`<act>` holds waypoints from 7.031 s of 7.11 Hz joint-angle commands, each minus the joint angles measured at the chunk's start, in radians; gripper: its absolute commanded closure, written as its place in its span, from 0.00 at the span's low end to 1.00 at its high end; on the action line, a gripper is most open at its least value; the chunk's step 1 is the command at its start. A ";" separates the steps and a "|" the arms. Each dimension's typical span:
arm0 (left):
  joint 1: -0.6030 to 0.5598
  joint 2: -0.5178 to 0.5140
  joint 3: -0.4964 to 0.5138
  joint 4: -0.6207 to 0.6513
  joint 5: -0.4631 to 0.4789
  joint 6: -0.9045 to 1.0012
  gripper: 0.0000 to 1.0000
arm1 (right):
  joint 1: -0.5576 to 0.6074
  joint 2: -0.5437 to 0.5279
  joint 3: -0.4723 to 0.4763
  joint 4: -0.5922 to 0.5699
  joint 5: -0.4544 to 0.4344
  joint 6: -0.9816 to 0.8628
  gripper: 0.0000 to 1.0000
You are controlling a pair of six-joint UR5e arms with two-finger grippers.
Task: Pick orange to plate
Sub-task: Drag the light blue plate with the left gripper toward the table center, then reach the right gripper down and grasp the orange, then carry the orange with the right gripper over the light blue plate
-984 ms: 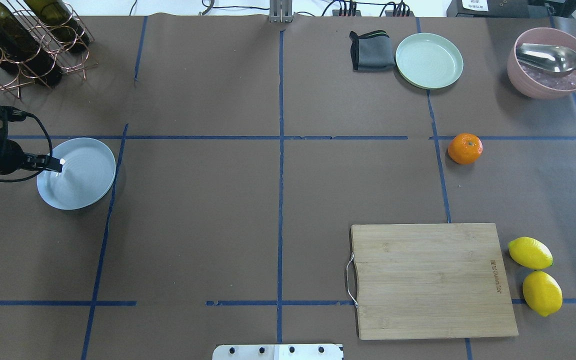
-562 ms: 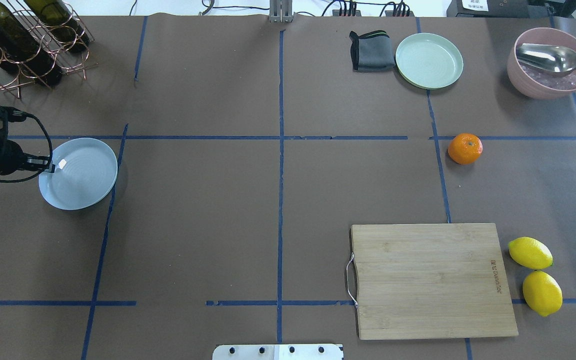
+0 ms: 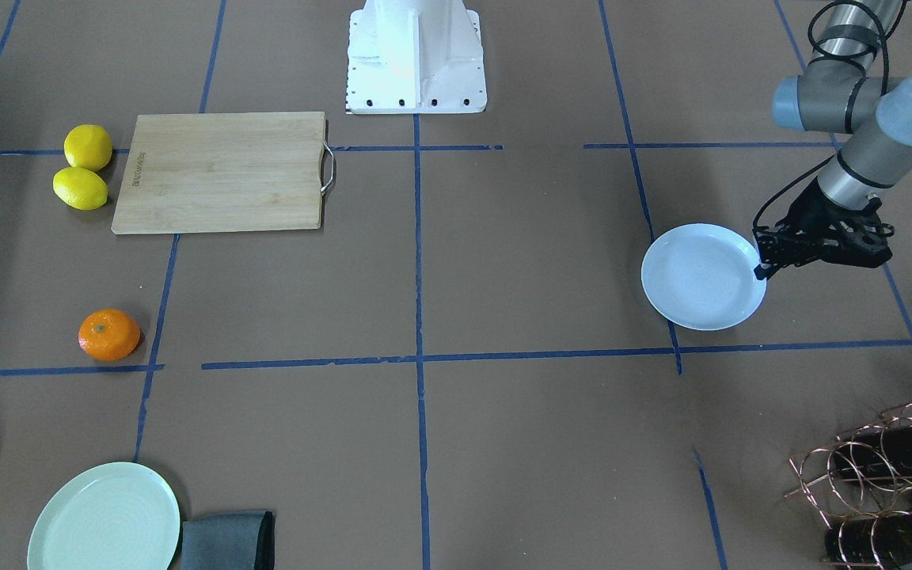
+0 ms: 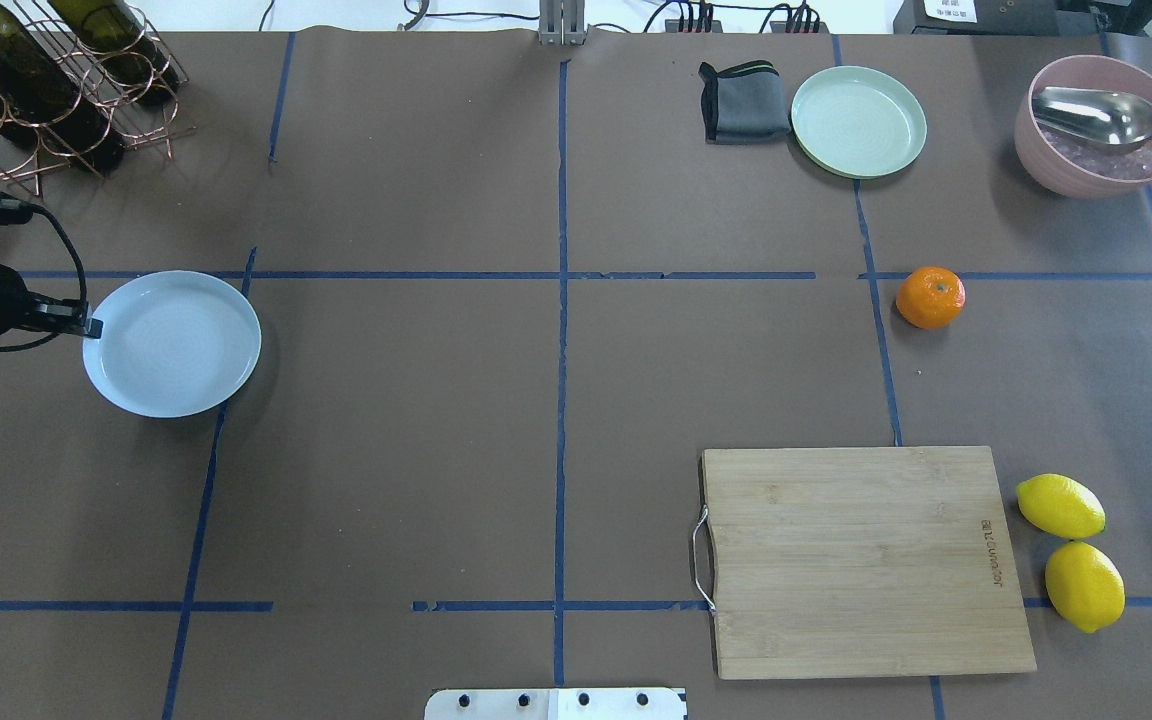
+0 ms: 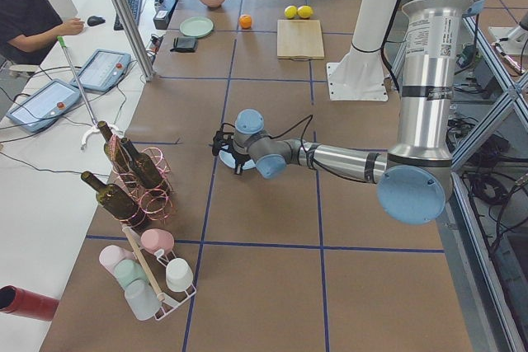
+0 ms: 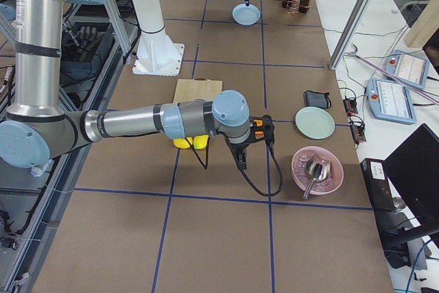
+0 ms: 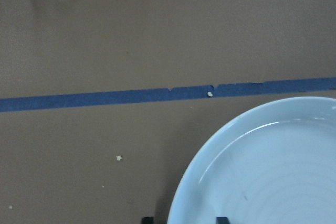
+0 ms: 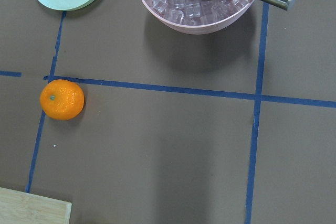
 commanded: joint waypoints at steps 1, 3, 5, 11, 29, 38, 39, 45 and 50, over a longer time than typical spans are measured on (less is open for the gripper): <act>-0.093 -0.094 -0.115 0.230 -0.120 -0.009 1.00 | 0.000 -0.002 0.004 -0.001 0.000 0.012 0.00; -0.054 -0.338 -0.134 0.406 -0.109 -0.302 1.00 | 0.000 -0.002 0.007 -0.001 -0.001 0.013 0.00; 0.232 -0.508 -0.095 0.405 0.048 -0.641 1.00 | -0.002 -0.002 0.007 -0.002 0.000 0.013 0.00; 0.438 -0.620 0.150 0.259 0.271 -0.804 1.00 | -0.214 0.075 0.118 0.062 -0.047 0.468 0.00; 0.315 -0.555 -0.085 0.443 0.270 -0.492 0.00 | -0.769 0.330 -0.324 0.391 -0.538 0.845 0.00; 0.310 -0.555 -0.087 0.441 0.268 -0.492 0.00 | -0.741 0.382 -0.378 0.391 -0.538 0.845 0.35; 0.310 -0.554 -0.087 0.441 0.268 -0.492 0.00 | -0.733 0.380 -0.362 0.392 -0.535 0.843 0.95; 0.272 -0.549 -0.093 0.443 0.262 -0.476 0.00 | -0.730 0.665 -0.197 0.189 -0.408 1.168 1.00; 0.068 -0.365 -0.254 0.630 0.216 0.021 0.00 | -0.994 0.923 -0.383 0.154 -0.677 1.317 1.00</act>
